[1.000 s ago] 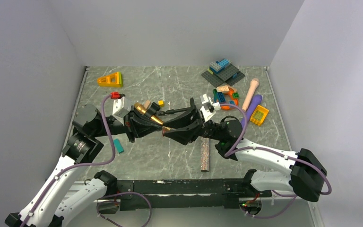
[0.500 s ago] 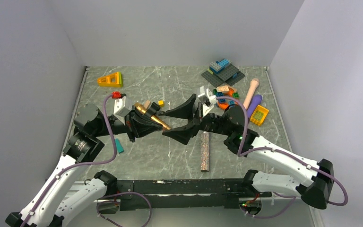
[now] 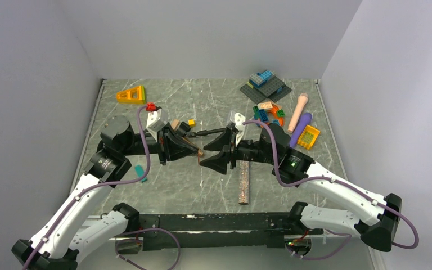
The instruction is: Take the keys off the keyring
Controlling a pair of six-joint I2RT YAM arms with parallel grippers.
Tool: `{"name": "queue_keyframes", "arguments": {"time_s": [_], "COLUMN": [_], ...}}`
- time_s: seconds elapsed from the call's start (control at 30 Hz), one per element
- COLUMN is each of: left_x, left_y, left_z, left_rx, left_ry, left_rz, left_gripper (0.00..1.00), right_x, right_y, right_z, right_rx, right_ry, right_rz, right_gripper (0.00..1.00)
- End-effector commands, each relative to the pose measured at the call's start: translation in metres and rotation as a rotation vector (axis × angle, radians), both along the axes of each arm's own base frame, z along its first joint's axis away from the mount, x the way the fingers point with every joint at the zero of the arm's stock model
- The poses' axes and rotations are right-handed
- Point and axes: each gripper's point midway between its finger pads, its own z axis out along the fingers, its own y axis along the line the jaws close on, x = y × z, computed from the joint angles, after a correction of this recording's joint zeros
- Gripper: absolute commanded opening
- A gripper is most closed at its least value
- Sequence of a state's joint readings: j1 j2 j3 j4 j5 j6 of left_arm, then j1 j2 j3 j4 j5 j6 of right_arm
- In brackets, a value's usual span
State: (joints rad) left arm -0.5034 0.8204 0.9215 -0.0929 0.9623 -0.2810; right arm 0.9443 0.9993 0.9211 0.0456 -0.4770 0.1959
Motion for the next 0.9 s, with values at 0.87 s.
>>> {"name": "queue_keyframes", "arguments": {"time_s": [0.87], "left_x": [-0.008], "left_y": [0.001], "left_z": [0.012], "left_rx": [-0.029], "left_ry": [-0.036], "left_rz": [-0.040], "left_gripper": [0.00], "right_x": [0.000], "right_y": [0.014], "right_z": [0.030], "right_rx": [0.132], "right_ry": [-0.063], "right_rz": [0.040], "right_gripper": [0.22]}}
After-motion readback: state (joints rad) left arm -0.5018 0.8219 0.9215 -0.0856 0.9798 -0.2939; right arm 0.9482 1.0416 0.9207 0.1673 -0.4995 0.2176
